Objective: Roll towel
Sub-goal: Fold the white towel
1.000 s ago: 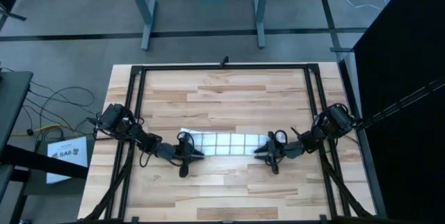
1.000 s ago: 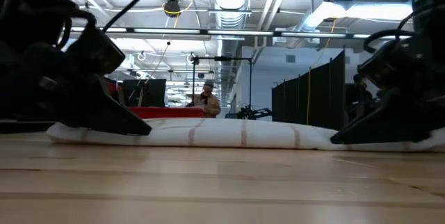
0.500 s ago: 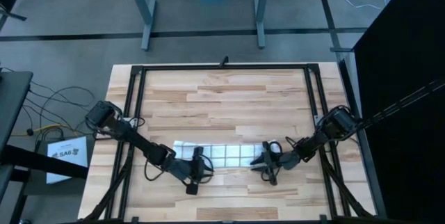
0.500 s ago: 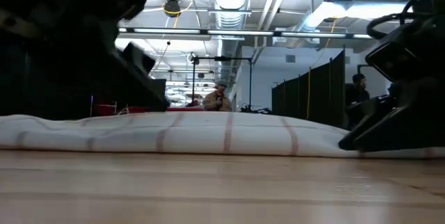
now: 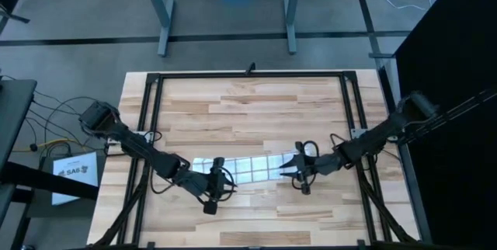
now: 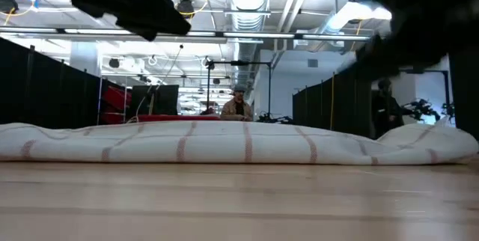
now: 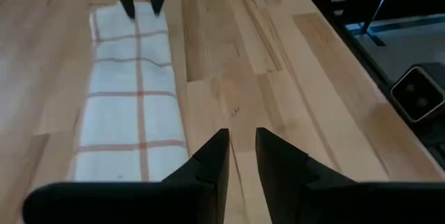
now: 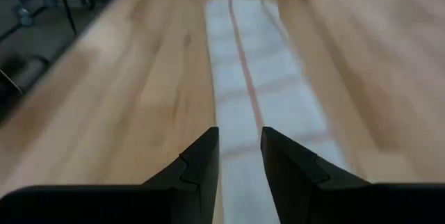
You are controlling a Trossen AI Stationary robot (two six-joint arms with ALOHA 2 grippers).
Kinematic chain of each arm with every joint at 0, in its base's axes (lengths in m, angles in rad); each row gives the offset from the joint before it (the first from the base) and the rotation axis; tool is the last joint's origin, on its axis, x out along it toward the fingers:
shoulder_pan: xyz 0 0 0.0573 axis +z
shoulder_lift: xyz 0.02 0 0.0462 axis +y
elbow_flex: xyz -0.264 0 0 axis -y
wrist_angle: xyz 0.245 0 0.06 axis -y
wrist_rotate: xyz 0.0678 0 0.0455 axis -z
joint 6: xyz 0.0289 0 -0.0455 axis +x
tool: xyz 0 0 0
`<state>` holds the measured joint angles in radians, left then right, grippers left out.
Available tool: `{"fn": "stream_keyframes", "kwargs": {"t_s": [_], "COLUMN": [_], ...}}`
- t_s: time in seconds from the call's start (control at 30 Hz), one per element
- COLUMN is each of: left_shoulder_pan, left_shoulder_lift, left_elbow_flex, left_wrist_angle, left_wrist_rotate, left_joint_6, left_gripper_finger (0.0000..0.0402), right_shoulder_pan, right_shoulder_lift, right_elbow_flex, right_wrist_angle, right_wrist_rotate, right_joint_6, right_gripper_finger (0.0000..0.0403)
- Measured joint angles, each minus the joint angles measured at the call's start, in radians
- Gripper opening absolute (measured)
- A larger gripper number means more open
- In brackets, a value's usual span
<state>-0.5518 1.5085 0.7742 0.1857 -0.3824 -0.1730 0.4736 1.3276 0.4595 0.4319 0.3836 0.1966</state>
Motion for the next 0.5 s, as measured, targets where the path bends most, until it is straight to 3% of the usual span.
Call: {"fn": "stream_keyframes", "kwargs": {"t_s": [0.13,0.27,0.37,0.5], "left_shoulder_pan": [0.0,0.004,0.011,0.026], "left_shoulder_lift": [-0.041,-0.055,-0.057,-0.057], "left_elbow_flex": [0.0,0.0,0.0,0.0], "left_wrist_angle": [-0.044,-0.047,-0.055,-0.084], "left_wrist_rotate": [-0.013,-0.02,-0.032,-0.055], "left_joint_6": [-0.005,0.028,0.038,0.038], "left_gripper_finger": [0.0047,0.0007,0.0002,0.0], "right_shoulder_pan": [-0.004,-0.035,-0.078,-0.146], "right_shoulder_lift": [-0.04,-0.008,0.016,0.022], "right_elbow_flex": [0.094,0.192,0.255,0.311], "right_wrist_angle": [-0.105,-0.115,-0.119,-0.146], "right_wrist_rotate": [-0.017,-0.032,-0.025,-0.069], "right_joint_6": [-0.01,-0.086,-0.122,-0.168], "right_gripper_finger": [0.0098,0.0098,0.0095,0.0063]}}
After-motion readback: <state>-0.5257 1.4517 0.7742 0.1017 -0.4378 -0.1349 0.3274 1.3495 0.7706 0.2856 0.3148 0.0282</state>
